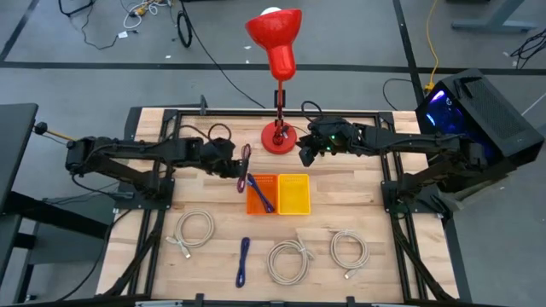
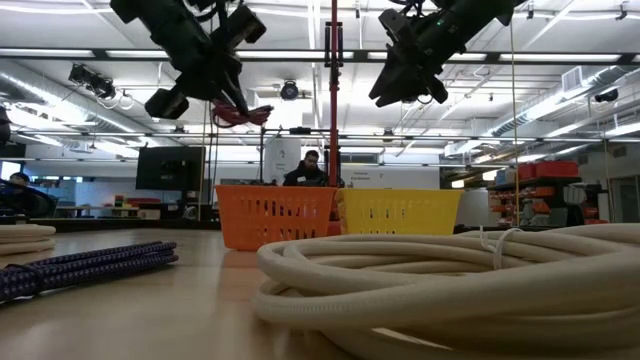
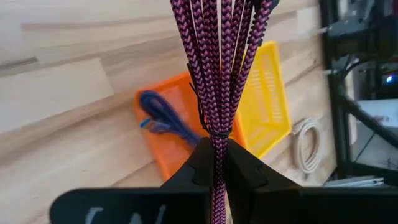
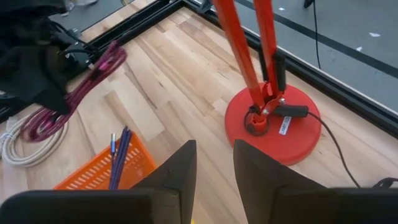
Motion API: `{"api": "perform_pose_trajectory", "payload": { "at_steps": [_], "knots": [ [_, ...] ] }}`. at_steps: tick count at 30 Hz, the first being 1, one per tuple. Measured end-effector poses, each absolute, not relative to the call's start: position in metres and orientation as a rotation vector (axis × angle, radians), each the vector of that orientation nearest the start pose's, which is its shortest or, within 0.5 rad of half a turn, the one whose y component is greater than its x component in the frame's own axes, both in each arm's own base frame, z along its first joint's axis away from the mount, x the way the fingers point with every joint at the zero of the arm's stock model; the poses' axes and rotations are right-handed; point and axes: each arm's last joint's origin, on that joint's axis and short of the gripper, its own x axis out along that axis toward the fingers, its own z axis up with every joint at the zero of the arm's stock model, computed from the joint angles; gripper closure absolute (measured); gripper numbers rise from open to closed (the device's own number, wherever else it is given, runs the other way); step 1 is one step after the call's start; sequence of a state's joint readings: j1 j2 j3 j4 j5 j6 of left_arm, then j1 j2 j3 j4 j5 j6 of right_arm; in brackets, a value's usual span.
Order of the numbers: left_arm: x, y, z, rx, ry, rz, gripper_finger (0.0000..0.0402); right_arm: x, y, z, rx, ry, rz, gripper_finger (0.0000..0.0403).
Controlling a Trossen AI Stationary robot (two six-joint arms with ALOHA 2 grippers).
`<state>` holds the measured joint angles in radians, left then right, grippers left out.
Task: Pick & Place USB Port
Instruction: Put the pink and black charger cable into the orange bin
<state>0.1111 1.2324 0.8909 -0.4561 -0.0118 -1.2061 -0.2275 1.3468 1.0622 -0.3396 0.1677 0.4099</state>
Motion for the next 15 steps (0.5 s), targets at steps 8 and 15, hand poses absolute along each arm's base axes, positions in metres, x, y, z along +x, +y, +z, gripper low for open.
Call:
{"api": "perform_pose_trajectory", "payload": {
  "at_steps": [8, 15],
  "knots": [
    [0.267, 0.006, 0.261, -1.23, 0.502, 0.517, 0.0384, 0.282, -0.073, 0.293, 0.41, 0.541, -0.511, 0.0293],
    [0.285, -0.016, 0.241, -1.243, 0.477, 0.579, 0.0384, 0.282, -0.073, 0.293, 0.414, 0.544, -0.496, 0.0293]
  ]
}}
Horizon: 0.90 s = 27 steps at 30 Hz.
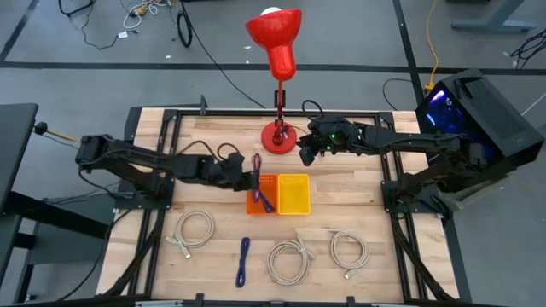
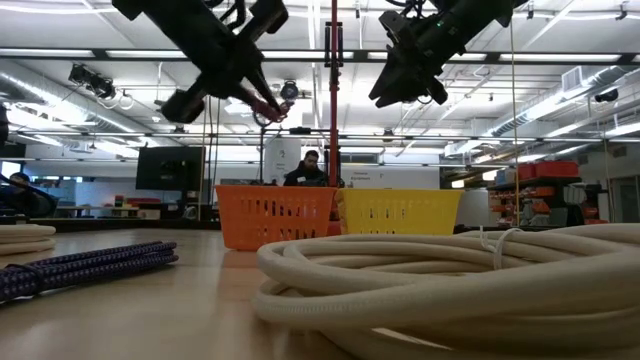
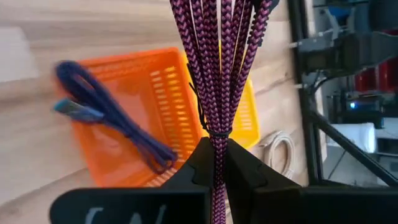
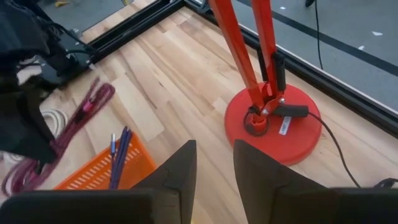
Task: Pick & Place USB Port
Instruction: Put the pink and black charger cable into the orange bin
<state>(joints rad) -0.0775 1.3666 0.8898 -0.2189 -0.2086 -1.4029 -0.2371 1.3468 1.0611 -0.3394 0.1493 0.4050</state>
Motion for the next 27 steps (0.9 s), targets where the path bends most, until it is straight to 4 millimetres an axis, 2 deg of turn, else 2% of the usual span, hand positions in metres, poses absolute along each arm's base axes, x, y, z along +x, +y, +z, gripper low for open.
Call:
{"api": "perform_pose_trajectory", "payload": {
  "at_steps": [5, 12, 19, 27],
  "knots": [
    [0.301, -0.02, 0.233, -1.263, 0.396, 0.576, 0.0384, 0.282, -0.072, 0.293, 0.411, 0.548, -0.488, 0.0293],
    [0.307, -0.021, 0.22, -1.301, 0.41, 0.618, 0.0384, 0.281, -0.072, 0.291, 0.411, 0.57, -0.489, 0.0293],
    [0.309, -0.023, 0.216, -1.328, 0.424, 0.613, 0.0383, 0.281, -0.072, 0.291, 0.405, 0.577, -0.488, 0.0293],
    [0.309, -0.026, 0.217, -1.326, 0.429, 0.604, 0.0306, 0.281, -0.072, 0.291, 0.4, 0.579, -0.484, 0.0293]
  ]
}}
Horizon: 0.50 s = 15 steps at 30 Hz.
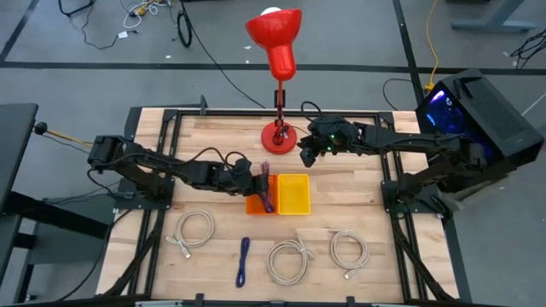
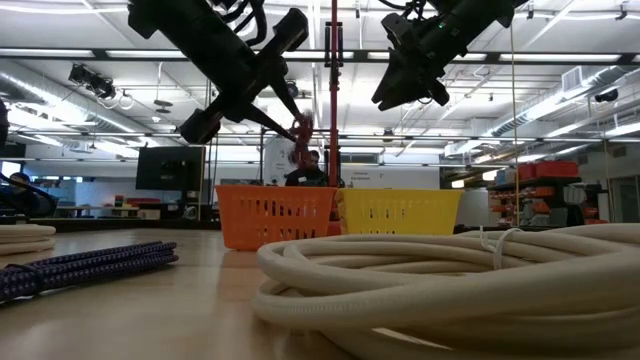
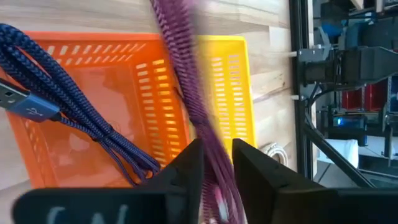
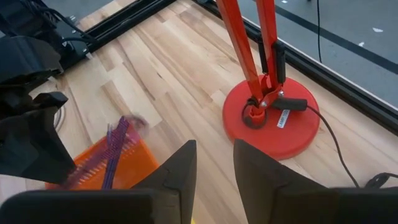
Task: Pick & Place USB Port
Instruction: Put the pink and black charger cable into the orange bin, then put the right brown HDMI cable into the yellow bin
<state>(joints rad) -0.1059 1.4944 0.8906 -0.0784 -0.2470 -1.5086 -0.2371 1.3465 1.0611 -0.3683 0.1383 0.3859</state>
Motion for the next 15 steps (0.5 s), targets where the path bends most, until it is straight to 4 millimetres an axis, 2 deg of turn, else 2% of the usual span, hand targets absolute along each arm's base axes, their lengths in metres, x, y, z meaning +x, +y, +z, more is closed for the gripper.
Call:
{"api": "perform_pose_trajectory", "payload": {
  "at_steps": [5, 15],
  "knots": [
    [0.3091, -0.0258, 0.2166, -1.327, 0.433, 0.599, 0.0287, 0.2808, -0.072, 0.2907, 0.4, 0.58, -0.485, 0.0293],
    [0.3089, -0.0247, 0.2162, -1.27, 0.461, 0.578, 0.0283, 0.2808, -0.072, 0.2907, 0.405, 0.579, -0.486, 0.0293]
  ]
}}
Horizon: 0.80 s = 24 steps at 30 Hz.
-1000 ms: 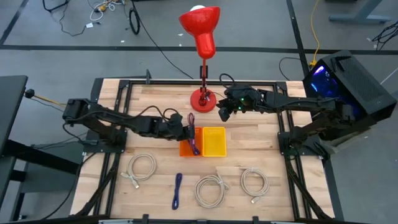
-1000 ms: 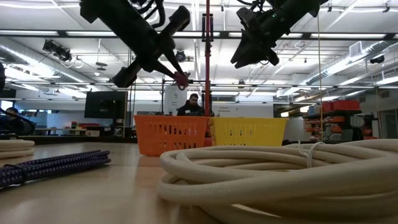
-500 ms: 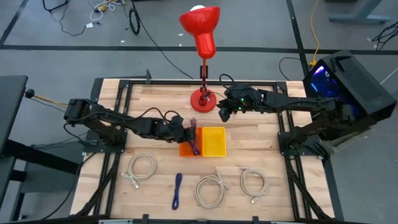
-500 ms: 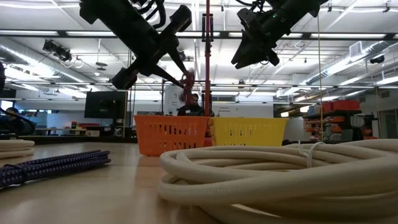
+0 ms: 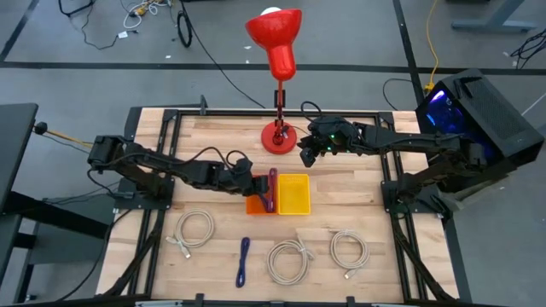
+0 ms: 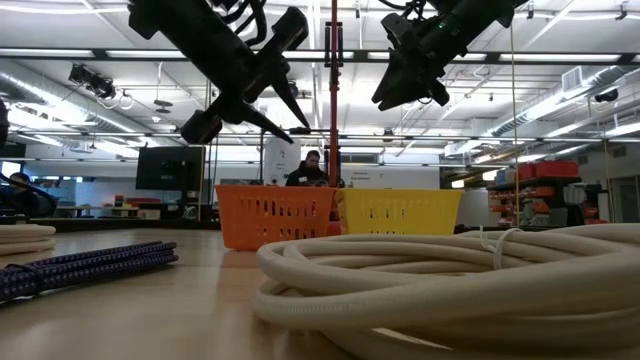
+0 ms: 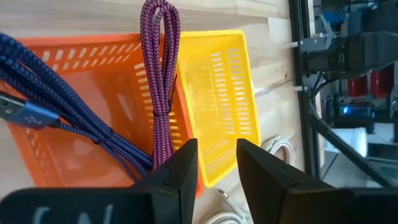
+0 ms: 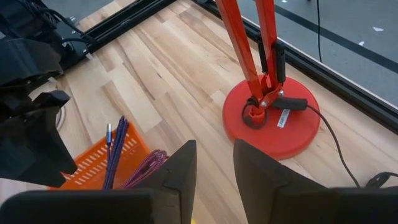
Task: Pick & Place USB Port
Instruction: Put the right brown HDMI cable into the yellow bin
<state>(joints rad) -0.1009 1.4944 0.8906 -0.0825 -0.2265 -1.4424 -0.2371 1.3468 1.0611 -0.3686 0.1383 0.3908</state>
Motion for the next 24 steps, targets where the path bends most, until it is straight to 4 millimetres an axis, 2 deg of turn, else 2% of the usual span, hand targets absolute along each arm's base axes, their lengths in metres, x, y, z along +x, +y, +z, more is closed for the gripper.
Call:
{"api": "perform_pose_trajectory", "payload": {
  "at_steps": [6, 9, 13, 17, 21, 24],
  "knots": [
    [0.309, -0.023, 0.217, -1.283, 0.503, 0.533, 0.0283, 0.28, -0.072, 0.29, 0.405, 0.587, -0.488, 0.0293],
    [0.31, -0.028, 0.224, -1.29, 0.48, 0.46, 0.0284, 0.28, -0.072, 0.289, 0.405, 0.599, -0.489, 0.0293],
    [0.3, -0.03, 0.253, -1.197, 0.331, 0.41, 0.0285, 0.279, -0.071, 0.289, 0.411, 0.605, -0.481, 0.0293],
    [0.276, -0.014, 0.293, -1.109, 0.153, 0.403, 0.0285, 0.28, -0.067, 0.288, 0.431, 0.622, -0.423, 0.0293],
    [0.252, -0.008, 0.321, -1.045, 0.041, 0.375, 0.0285, 0.285, -0.05, 0.289, 0.454, 0.63, -0.29, 0.0293],
    [0.244, -0.007, 0.33, -1.009, 0.015, 0.359, 0.0285, 0.287, -0.03, 0.289, 0.438, 0.652, -0.222, 0.0293]
  ]
}}
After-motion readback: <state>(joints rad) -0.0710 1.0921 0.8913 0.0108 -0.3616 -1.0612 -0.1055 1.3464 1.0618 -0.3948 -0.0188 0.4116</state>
